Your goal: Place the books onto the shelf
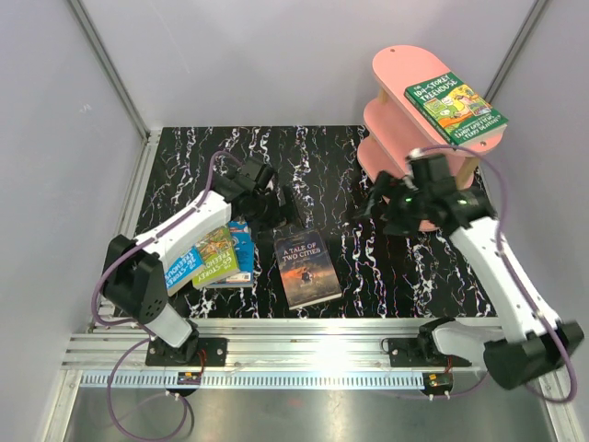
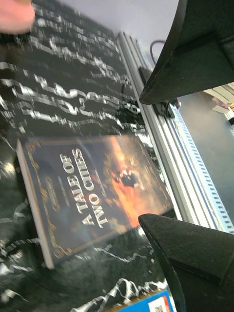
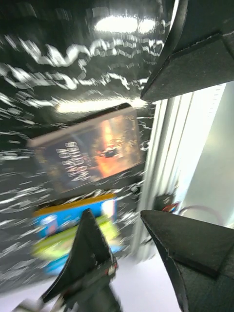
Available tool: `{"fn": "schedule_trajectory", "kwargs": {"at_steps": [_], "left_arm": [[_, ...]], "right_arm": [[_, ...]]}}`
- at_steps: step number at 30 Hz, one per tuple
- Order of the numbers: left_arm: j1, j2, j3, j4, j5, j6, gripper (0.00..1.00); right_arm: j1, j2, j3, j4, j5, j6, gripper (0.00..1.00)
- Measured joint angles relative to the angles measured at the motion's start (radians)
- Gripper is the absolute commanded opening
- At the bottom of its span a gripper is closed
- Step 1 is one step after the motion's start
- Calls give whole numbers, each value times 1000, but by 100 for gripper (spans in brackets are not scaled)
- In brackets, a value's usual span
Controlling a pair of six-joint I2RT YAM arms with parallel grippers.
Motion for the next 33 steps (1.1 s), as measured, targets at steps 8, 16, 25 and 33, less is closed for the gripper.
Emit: {"fn": "schedule_trajectory", "kwargs": {"at_steps": [8,16,25,33], "left_arm": [[-60,0,-141,1,-53,-19,97],[-95,2,-286,61,-76,-50,97],[-98,64,-364,194,-77,-88,98],[-114,68,-404,393,-15,-131,98]], "right_arm": [[165,168,-250,170,-32,36,100],[165,383,-336,374,-106,15,100],[165,613,-344,568,-179,17,99],[166,670,-344,669,-268,41,92]]}}
